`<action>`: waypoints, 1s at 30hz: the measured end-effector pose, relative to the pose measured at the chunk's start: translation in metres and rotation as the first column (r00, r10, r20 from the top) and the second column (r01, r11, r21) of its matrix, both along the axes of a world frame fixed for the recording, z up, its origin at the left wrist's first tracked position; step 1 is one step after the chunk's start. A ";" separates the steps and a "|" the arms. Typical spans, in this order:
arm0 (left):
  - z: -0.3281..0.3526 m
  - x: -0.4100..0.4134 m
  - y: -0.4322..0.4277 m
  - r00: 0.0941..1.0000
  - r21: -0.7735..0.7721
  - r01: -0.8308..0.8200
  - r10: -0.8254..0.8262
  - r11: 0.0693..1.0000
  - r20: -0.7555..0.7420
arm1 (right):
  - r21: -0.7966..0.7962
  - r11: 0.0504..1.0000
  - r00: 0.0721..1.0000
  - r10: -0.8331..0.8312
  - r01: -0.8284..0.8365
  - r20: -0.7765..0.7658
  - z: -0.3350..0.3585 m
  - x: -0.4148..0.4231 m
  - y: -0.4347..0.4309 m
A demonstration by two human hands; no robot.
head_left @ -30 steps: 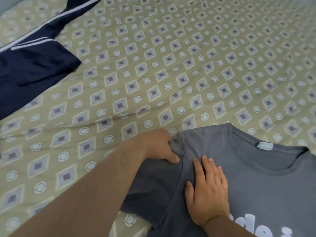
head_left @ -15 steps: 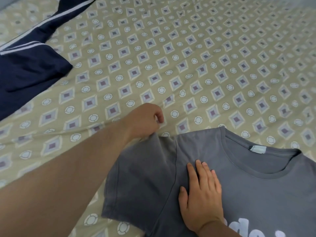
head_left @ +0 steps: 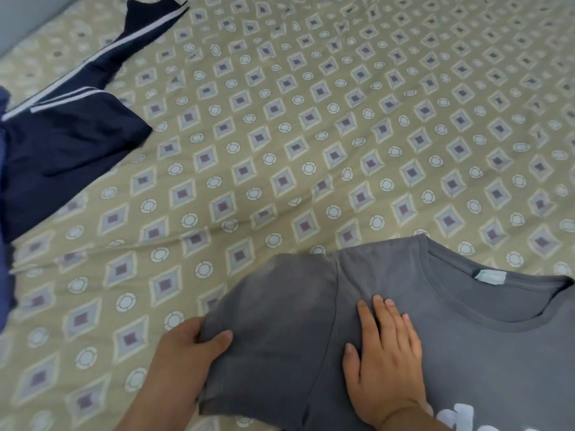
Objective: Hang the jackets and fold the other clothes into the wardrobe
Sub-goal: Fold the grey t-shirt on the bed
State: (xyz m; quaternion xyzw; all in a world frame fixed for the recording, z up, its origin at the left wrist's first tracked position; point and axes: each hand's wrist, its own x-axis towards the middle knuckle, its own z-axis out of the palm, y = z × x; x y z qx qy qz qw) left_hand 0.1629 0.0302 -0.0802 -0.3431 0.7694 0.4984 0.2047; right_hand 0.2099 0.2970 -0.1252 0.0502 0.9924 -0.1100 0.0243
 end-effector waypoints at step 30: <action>-0.009 -0.071 0.004 0.855 0.208 -0.238 0.306 0.949 -0.419 | -0.329 0.863 0.921 -0.385 0.383 0.065 0.025 -0.160 0.100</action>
